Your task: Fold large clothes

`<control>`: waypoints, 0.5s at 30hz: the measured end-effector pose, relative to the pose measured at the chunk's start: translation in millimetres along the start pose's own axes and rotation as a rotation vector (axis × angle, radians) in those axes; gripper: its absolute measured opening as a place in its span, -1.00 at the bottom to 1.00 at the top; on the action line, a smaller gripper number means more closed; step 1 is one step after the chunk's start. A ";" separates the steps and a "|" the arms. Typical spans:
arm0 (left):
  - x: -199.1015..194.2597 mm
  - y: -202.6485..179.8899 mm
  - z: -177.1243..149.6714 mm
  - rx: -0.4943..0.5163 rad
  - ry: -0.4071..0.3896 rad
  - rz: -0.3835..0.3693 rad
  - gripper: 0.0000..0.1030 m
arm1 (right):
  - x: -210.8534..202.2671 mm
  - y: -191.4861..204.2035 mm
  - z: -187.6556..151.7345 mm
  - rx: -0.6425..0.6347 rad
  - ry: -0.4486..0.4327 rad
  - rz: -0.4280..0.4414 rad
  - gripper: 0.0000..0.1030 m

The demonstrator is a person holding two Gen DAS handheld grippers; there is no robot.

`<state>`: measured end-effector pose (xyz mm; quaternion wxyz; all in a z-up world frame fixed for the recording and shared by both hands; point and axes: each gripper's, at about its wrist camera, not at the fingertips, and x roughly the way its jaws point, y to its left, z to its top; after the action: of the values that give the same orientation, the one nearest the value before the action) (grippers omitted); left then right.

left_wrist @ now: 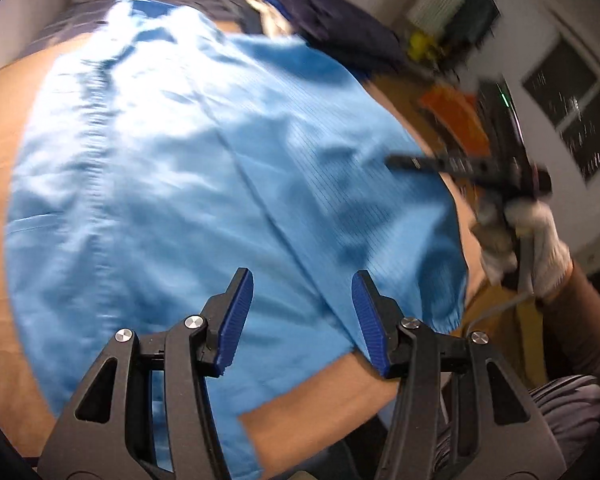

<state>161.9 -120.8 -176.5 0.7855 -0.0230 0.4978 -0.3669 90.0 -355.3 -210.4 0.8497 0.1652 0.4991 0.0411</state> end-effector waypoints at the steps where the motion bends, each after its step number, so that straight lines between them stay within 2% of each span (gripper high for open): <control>1: -8.3 8.7 2.8 -0.019 -0.028 0.018 0.01 | -0.6 10.0 4.4 -0.018 0.006 -0.016 -1.00; 4: -31.4 37.2 9.6 -0.069 -0.098 0.051 0.01 | 0.2 38.8 14.5 -0.064 0.024 -0.048 -1.00; 9: -67.5 86.6 7.7 -0.186 -0.203 0.050 0.01 | 10.8 97.0 30.7 -0.153 0.055 -0.087 -1.00; 13: -91.6 116.1 2.8 -0.254 -0.251 0.043 0.01 | 36.3 148.8 26.0 -0.234 0.080 -0.117 -1.00; 15: -99.3 127.6 -2.4 -0.275 -0.268 0.040 0.01 | 55.5 170.0 21.1 -0.248 0.111 -0.098 -1.00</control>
<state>207.3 32.7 -152.9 0.8412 -0.1691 0.4347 -0.2734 152.0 -187.2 -192.6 0.8357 0.0320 0.5438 0.0699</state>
